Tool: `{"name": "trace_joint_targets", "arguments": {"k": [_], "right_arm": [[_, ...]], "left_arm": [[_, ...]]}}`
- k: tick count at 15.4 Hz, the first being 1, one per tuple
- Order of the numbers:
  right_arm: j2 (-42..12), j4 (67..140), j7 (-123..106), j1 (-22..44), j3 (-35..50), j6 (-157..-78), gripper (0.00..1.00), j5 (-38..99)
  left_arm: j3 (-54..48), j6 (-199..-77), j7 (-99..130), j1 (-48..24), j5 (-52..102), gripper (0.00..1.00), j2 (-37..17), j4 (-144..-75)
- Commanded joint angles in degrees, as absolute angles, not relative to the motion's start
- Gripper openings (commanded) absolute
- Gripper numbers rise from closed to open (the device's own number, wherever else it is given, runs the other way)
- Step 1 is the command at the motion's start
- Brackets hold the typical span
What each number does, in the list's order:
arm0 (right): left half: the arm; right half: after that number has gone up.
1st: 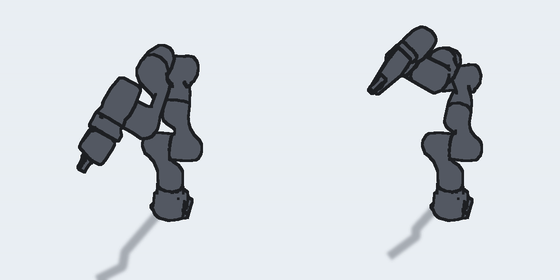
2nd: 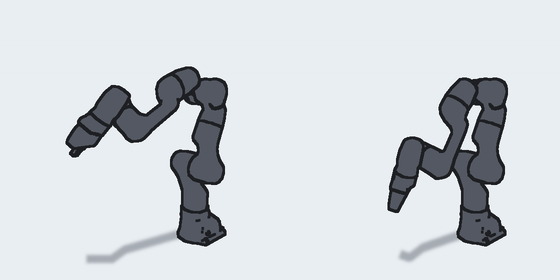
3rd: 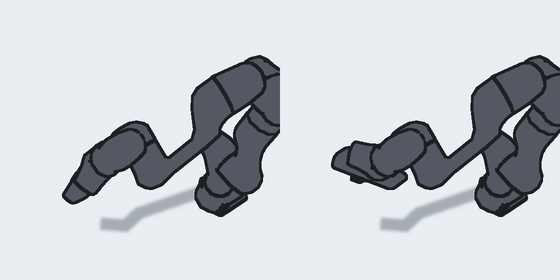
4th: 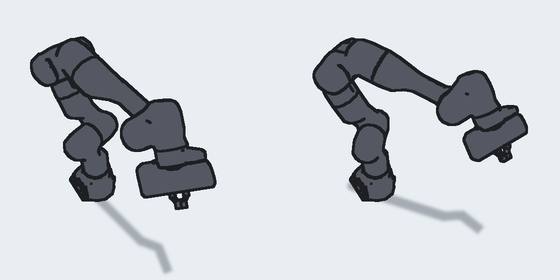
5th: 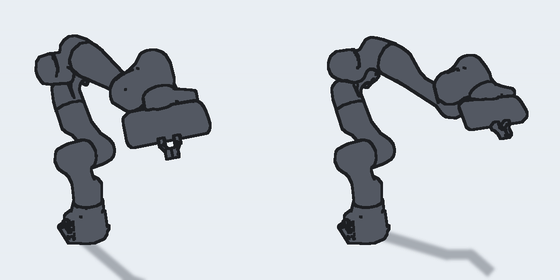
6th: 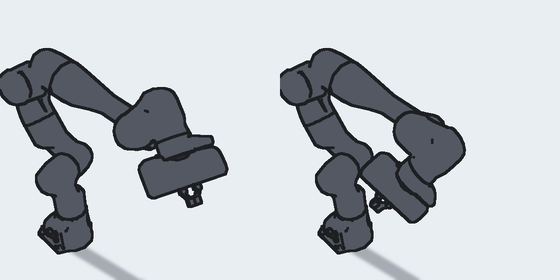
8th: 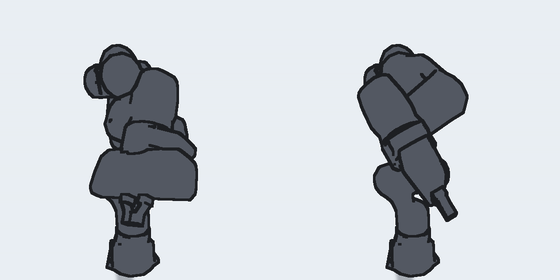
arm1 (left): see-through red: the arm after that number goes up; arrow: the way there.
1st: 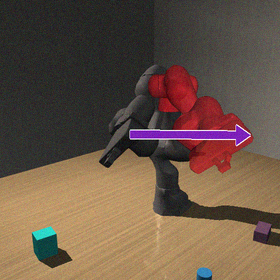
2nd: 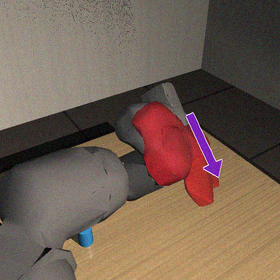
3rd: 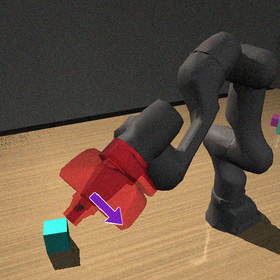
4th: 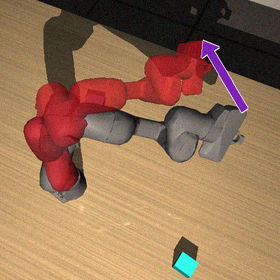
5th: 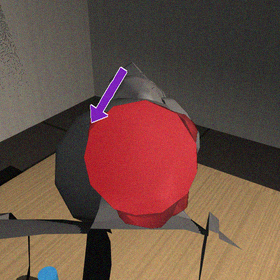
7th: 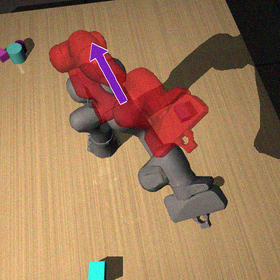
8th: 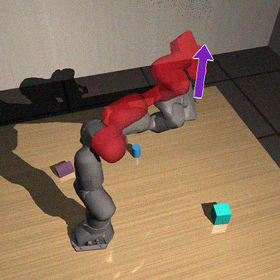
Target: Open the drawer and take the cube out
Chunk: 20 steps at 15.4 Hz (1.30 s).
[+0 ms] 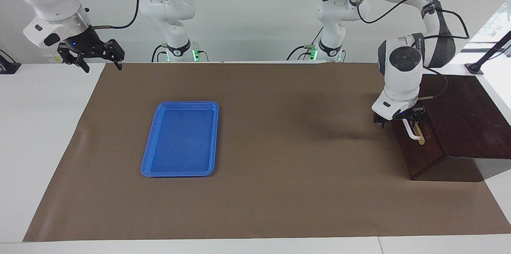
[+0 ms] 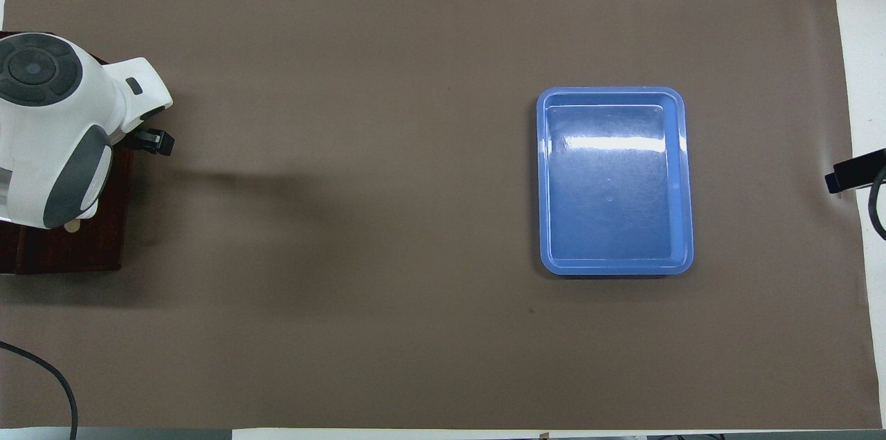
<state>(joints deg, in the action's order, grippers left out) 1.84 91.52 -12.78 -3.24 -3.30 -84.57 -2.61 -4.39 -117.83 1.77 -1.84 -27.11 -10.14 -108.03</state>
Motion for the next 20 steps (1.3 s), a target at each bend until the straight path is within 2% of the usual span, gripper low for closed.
{"name": "trace_joint_targets", "arguments": {"k": [1, 20], "right_arm": [[2.64, 92.28, -12.04, -3.96, -2.81, -85.25, 1.0, -3.08], [2.55, 92.29, -11.51, -4.31, -2.9, -86.31, 1.0, -3.08]], "left_arm": [[-4.39, -120.85, 2.2, -0.7, -28.92, 1.0, -9.31, -111.0], [-4.57, -123.66, 2.2, 0.26, -29.97, 1.0, -9.84, -114.17]]}}
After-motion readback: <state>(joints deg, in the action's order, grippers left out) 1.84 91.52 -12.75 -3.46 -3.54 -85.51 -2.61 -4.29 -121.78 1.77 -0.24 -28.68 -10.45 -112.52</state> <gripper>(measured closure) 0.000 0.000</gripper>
